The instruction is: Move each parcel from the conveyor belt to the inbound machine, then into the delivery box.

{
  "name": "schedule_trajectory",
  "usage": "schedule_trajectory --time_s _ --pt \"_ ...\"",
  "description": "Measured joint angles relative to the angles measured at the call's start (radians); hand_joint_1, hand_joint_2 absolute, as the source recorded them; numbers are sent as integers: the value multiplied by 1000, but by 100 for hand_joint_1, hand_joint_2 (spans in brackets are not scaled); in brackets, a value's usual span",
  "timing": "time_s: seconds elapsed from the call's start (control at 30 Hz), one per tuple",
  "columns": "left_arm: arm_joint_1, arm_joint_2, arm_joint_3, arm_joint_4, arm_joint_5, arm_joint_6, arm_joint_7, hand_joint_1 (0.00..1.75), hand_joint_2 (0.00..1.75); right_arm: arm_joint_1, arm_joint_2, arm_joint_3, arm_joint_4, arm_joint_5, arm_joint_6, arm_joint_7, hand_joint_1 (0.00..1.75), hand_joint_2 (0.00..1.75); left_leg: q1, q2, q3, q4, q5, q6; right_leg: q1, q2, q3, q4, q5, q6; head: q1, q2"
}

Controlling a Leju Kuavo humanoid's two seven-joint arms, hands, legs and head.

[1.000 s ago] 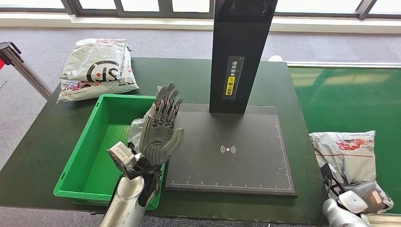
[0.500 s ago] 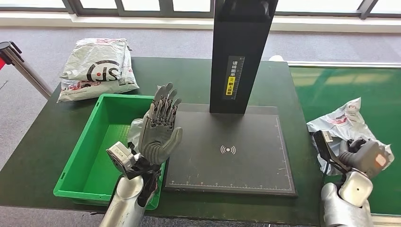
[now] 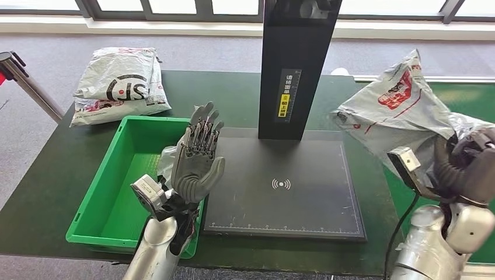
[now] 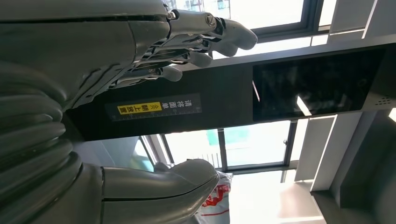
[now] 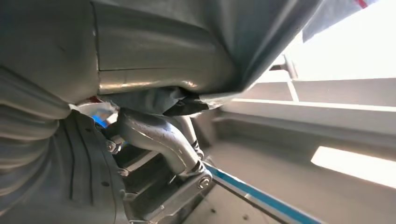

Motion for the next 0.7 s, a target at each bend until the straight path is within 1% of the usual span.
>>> schedule_trajectory --time_s 0.03,0.07,0.17,0.23,0.27,0.37,0.43,0.53,0.7 --pt "0 0 0 0 1 0 0 0 175 -9 17 -27 10 -61 0 -52 175 175 1 -1 0 0 0 0 1 -1 1 0 0 0 0 0" --pt "0 0 0 0 1 1 0 0 175 -13 31 -43 33 -143 3 -75 175 175 1 -2 0 0 0 0 1 -2 2 0 0 0 0 0" --pt "1 0 1 -2 1 -1 0 0 175 -4 49 -31 131 -411 41 -68 175 175 1 -2 0 0 1 -1 1 -2 2 0 0 0 0 0" --pt "1 0 3 -3 1 -6 0 0 175 16 51 7 174 -517 108 -60 175 175 1 -2 0 0 1 -1 1 -2 2 0 0 0 0 0" --pt "2 0 5 -5 1 -9 0 0 175 28 51 31 186 -549 154 -54 175 175 1 -2 0 0 1 -1 1 -2 2 0 0 0 0 0" --pt "3 0 10 -8 0 -23 0 0 175 71 53 123 206 -585 299 -23 175 175 1 -3 0 0 1 -1 1 -3 1 0 -1 -1 0 0" --pt "4 0 14 -8 0 -33 0 0 175 97 53 189 214 -582 369 -1 175 175 1 -2 0 0 1 -1 1 -2 1 0 -1 -1 0 0" --pt "5 0 22 -8 0 -41 0 0 175 123 53 270 227 -578 435 25 175 175 1 -2 0 0 1 -1 1 -2 0 0 -1 -1 0 0" --pt "5 0 27 -7 -6 -45 0 0 175 133 46 361 266 -600 518 56 175 175 1 -2 0 0 1 -1 1 -2 0 0 -1 -1 0 0"
